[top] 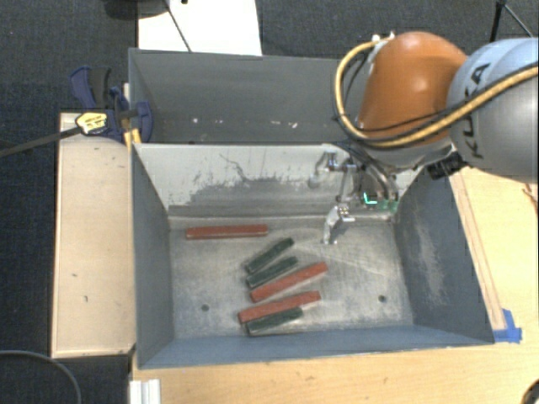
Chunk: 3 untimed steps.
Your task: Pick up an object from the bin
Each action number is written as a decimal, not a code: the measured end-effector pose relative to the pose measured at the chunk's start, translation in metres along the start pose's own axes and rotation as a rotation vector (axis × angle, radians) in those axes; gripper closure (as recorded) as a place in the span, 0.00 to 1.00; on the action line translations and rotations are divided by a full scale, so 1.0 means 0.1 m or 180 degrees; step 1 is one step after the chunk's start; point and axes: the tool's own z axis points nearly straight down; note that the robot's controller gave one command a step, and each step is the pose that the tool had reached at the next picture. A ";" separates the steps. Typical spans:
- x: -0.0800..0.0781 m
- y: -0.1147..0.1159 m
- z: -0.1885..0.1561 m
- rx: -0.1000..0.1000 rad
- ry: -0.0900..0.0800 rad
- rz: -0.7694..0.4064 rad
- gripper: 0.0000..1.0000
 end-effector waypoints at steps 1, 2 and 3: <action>-0.02 0.00 -0.05 -0.0002 -0.0027 0.0004 0.00; 0.14 0.02 0.47 -0.0003 -0.0042 0.0089 0.00; 0.02 0.29 1.39 0.0004 -0.0048 0.0058 1.00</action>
Offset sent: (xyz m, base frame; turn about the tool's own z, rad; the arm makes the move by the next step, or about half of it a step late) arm -0.0455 0.0061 -0.1399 0.0611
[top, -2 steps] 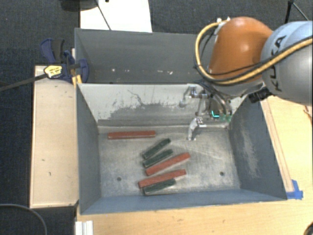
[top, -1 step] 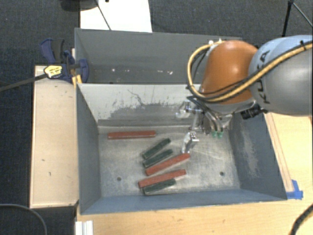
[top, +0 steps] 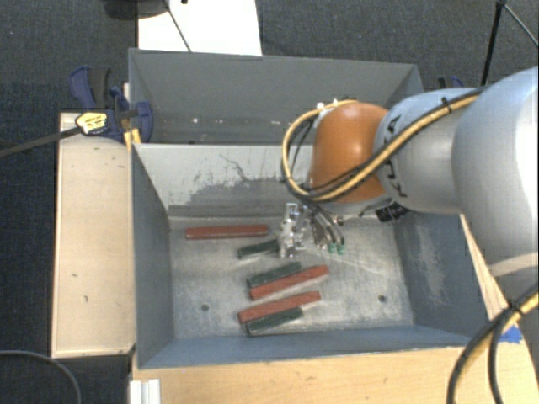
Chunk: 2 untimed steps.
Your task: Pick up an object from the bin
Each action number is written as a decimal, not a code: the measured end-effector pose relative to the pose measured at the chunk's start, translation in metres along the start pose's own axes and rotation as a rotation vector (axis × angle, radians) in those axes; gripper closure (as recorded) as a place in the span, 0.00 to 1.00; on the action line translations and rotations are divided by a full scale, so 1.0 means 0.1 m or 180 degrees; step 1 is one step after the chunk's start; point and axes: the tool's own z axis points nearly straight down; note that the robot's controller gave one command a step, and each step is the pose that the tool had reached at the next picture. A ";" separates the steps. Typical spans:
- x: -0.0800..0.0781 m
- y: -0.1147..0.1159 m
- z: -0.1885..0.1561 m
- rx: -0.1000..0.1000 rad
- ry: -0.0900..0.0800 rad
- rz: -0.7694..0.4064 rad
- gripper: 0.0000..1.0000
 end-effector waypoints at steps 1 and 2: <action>0.00 0.00 0.00 -0.0001 0.0000 0.0003 1.00; 0.05 -0.04 -0.42 -0.0003 0.0039 0.0000 1.00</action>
Offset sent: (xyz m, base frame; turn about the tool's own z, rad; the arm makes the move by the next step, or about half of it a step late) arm -0.0032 -0.0127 0.1304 -0.0053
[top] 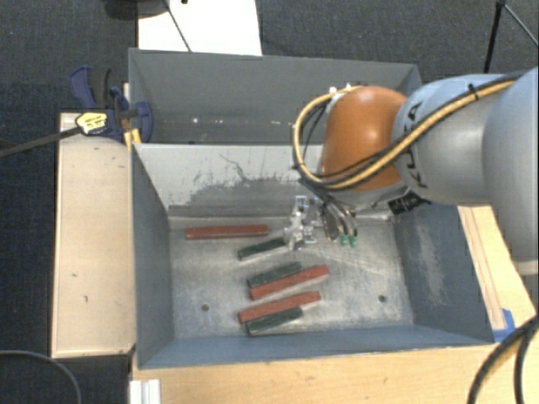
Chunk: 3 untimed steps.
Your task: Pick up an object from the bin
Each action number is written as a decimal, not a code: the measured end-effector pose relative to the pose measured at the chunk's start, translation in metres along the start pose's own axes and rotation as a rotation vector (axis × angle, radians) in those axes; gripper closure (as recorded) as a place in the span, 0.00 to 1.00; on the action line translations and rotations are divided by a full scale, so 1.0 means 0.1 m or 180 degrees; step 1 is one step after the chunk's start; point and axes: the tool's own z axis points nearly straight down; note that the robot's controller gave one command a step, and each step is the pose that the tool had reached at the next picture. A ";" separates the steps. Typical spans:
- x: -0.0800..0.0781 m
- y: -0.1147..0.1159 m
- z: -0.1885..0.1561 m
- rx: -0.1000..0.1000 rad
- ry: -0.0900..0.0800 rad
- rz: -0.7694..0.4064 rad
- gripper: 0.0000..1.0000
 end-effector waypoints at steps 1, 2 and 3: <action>-0.09 0.44 0.34 -0.0004 -0.0004 -0.0083 0.00; -0.09 0.42 0.32 -0.0003 -0.0013 -0.0077 0.00; -0.16 0.51 0.45 -0.0012 -0.0055 -0.0015 1.00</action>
Offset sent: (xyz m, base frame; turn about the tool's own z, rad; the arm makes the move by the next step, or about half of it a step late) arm 0.0000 0.0000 0.0000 0.0000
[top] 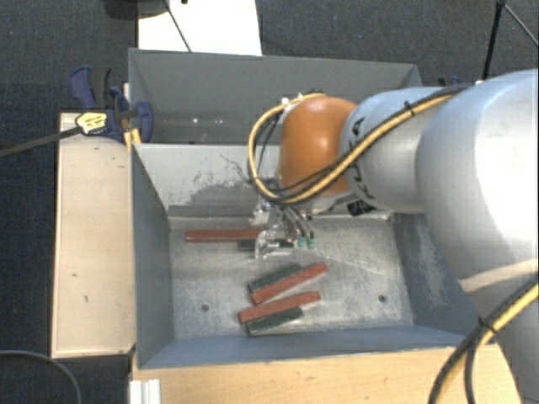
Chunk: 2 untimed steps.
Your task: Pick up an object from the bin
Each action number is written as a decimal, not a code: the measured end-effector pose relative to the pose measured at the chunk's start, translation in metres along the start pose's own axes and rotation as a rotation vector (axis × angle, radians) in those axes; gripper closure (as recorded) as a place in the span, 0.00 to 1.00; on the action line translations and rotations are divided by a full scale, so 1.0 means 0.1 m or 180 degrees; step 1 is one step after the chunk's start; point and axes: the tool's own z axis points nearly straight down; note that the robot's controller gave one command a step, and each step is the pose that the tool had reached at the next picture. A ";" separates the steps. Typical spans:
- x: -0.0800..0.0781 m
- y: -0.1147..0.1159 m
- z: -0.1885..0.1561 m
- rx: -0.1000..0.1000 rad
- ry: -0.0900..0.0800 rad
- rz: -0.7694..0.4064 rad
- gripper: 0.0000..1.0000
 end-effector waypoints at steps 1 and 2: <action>0.00 0.00 0.00 -0.0001 0.0000 0.0002 1.00; 0.06 0.14 -1.37 0.0010 0.0043 0.0142 1.00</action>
Offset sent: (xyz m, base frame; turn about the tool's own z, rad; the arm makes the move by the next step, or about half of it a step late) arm -0.0083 0.0132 0.1360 0.0478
